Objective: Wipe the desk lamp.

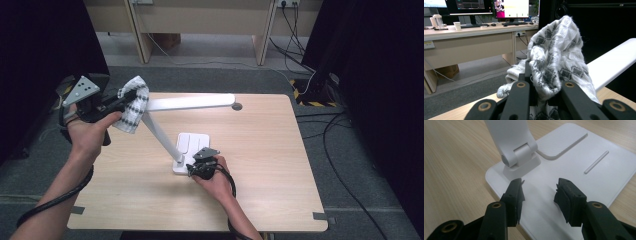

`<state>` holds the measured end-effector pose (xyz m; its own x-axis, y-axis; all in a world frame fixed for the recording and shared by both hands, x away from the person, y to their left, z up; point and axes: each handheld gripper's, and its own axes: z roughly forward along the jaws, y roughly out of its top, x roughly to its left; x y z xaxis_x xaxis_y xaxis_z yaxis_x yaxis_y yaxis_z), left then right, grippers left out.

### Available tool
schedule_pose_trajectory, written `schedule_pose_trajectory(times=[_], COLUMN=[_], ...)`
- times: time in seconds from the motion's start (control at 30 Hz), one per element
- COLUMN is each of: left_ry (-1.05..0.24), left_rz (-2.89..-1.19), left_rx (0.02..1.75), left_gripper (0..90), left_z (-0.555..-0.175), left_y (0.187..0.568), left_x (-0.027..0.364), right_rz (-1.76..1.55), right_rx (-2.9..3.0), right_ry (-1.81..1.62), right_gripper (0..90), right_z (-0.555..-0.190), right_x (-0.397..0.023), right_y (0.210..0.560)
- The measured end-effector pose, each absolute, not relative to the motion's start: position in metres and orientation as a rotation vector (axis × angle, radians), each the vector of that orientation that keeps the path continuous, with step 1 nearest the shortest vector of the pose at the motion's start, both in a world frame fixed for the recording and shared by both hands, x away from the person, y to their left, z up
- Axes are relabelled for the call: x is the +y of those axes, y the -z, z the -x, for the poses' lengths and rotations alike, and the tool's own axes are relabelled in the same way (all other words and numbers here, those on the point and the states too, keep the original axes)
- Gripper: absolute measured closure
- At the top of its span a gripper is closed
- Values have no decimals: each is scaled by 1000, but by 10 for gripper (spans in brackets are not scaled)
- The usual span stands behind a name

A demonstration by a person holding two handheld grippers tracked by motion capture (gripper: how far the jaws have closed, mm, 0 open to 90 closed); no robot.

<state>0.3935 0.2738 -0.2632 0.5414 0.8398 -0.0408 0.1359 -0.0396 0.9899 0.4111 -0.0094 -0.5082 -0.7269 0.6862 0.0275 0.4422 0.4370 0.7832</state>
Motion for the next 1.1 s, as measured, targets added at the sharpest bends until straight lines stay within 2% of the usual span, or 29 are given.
schedule_pose_trajectory(times=[1.1], left_ry=[-655], left_rz=[-1556], left_rx=[829], left_gripper=[823], left_z=[-406], left_y=[256], left_x=[215], right_rz=[-963], right_rx=[2394], right_ry=[-1183], right_gripper=[567], right_z=[-411], right_x=[-10], right_y=[509])
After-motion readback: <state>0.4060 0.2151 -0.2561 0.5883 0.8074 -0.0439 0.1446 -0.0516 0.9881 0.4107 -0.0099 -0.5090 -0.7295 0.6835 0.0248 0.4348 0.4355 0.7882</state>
